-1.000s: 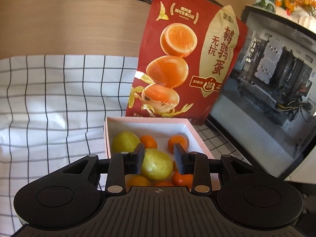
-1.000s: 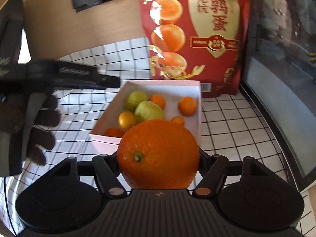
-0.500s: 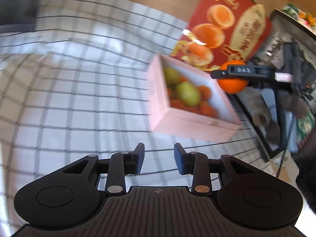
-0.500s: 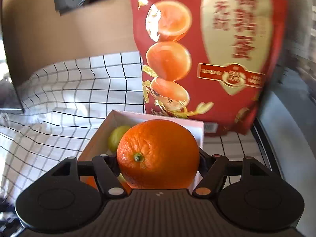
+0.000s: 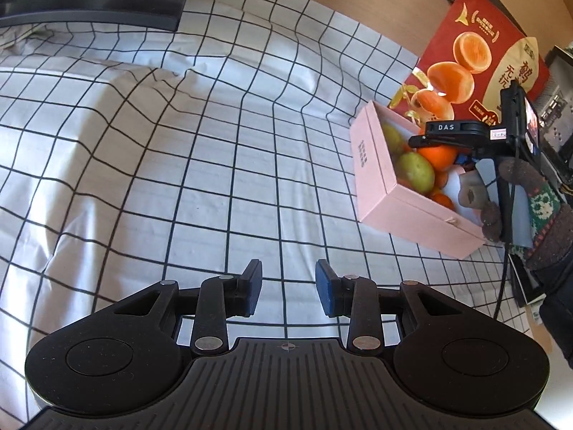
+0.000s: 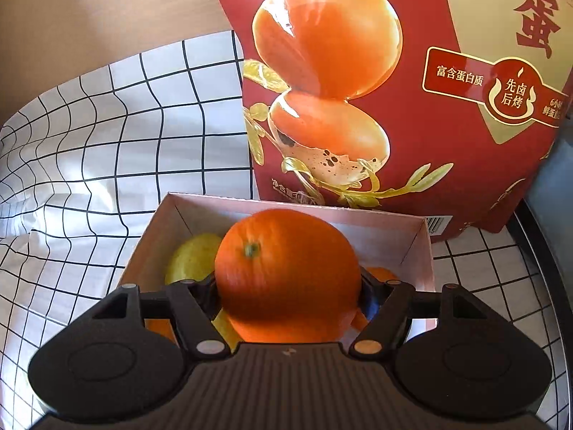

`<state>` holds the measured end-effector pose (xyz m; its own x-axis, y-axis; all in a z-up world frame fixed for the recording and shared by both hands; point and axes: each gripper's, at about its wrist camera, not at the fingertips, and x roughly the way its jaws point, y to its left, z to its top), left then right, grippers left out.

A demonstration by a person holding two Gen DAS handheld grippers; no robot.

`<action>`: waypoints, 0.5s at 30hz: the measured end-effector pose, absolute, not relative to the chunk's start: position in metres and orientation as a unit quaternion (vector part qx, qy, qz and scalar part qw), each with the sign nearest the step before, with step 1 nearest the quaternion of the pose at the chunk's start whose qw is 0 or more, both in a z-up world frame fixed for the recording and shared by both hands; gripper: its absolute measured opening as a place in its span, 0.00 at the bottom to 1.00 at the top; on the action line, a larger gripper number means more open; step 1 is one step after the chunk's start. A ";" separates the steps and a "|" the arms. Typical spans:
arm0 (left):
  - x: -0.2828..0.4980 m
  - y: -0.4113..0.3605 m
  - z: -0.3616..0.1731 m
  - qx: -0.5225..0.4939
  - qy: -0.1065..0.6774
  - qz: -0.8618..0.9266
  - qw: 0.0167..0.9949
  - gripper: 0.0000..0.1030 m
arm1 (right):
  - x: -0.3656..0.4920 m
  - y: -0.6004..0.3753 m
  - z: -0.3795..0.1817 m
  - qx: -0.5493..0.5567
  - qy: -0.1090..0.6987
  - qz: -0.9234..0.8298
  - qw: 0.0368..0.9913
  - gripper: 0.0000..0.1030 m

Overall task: Organize fruits
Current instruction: 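Lower the orange into the pink box with the right tool while the left tool releases its tangerine there, then open the right tool and withdraw it from the box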

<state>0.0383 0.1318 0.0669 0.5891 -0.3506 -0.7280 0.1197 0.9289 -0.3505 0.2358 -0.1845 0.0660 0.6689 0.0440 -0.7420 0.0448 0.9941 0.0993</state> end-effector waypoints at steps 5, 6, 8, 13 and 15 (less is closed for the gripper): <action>0.039 0.127 0.064 -0.120 0.433 -0.137 0.883 0.35 | 0.222 -0.186 0.074 0.048 0.390 0.000 0.920 0.70; 0.040 0.126 0.063 -0.116 0.433 -0.139 0.883 0.35 | 0.217 -0.188 0.077 0.050 0.384 -0.001 0.922 0.70; 0.041 0.121 0.061 -0.106 0.434 -0.143 0.883 0.35 | 0.209 -0.192 0.082 0.056 0.375 0.002 0.925 0.71; 0.046 0.105 0.054 -0.070 0.428 -0.155 0.888 0.35 | 0.178 -0.196 0.089 0.054 0.356 0.007 0.933 0.71; 0.047 0.096 0.052 -0.057 0.423 -0.164 0.889 0.35 | 0.158 -0.197 0.094 0.050 0.339 0.008 0.939 0.71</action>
